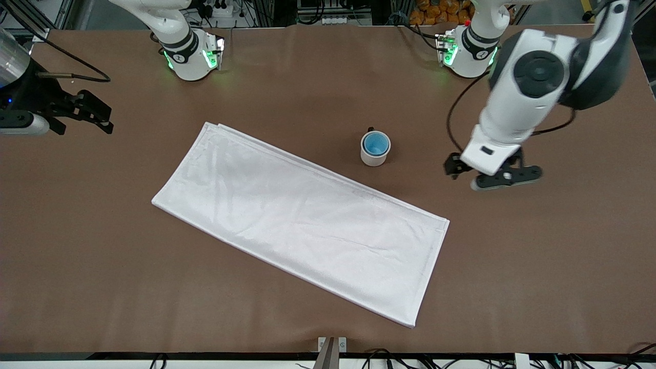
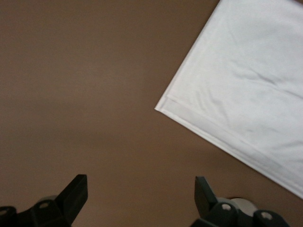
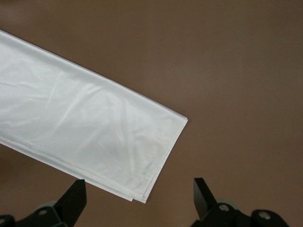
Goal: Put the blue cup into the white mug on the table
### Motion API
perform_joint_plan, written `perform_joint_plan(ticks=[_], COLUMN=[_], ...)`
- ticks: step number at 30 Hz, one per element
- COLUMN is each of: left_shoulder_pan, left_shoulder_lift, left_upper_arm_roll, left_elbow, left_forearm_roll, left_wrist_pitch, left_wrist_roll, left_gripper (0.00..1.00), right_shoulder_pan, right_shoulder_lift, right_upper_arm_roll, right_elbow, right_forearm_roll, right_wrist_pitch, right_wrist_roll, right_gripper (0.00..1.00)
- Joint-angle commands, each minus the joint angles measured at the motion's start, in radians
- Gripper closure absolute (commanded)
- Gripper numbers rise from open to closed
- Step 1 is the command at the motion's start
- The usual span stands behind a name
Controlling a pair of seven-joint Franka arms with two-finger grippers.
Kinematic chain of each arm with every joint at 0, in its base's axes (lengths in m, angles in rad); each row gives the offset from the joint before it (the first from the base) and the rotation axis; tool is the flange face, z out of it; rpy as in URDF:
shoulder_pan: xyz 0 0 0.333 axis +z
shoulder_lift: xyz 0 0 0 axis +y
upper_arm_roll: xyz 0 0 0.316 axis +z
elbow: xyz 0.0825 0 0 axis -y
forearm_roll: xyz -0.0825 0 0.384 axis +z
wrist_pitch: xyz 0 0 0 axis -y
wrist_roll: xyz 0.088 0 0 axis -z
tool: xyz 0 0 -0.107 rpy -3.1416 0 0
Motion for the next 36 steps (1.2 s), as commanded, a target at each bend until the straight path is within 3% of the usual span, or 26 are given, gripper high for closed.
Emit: perform_joint_plan(ticks=[1,5,11,20,30,36], left_shoulder_pan=[-0.020,-0.060,-0.048,-0.040,-0.040,-0.040], left_shoulder_lift=[-0.122,-0.184,-0.204,-0.193,-0.193,-0.172], left_upper_arm_roll=[0.118,0.216,0.233,0.274,0.310,0.354], left_elbow=[-0.096,-0.144,-0.139,0.040,0.169,0.195], left_forearm_roll=[-0.043,-0.066,-0.080,-0.100,-0.204,-0.272], left_wrist_pitch=[-0.022,-0.025,-0.029,-0.034,-0.232,-0.304], left_wrist_roll=[0.222,0.359,0.413,0.430,0.615,0.658], left_gripper=[0.00,0.00,0.00,0.00,0.00,0.00], right_shoulder_pan=[0.027,0.027,0.036,0.041,0.050,0.053], right_shoulder_lift=[-0.028,-0.028,-0.027,-0.027,-0.027,-0.027], right_upper_arm_roll=[-0.038,-0.038,-0.041,-0.050,-0.052,-0.061], right_elbow=[-0.028,-0.028,-0.031,-0.037,-0.037,-0.037], right_forearm_roll=[0.023,0.023,0.021,0.021,0.021,0.021], right_wrist_pitch=[0.000,0.000,0.002,0.002,0.002,0.002], right_wrist_roll=[-0.016,-0.016,-0.016,-0.016,-0.016,-0.016], right_gripper=[0.00,0.00,0.00,0.00,0.00,0.00])
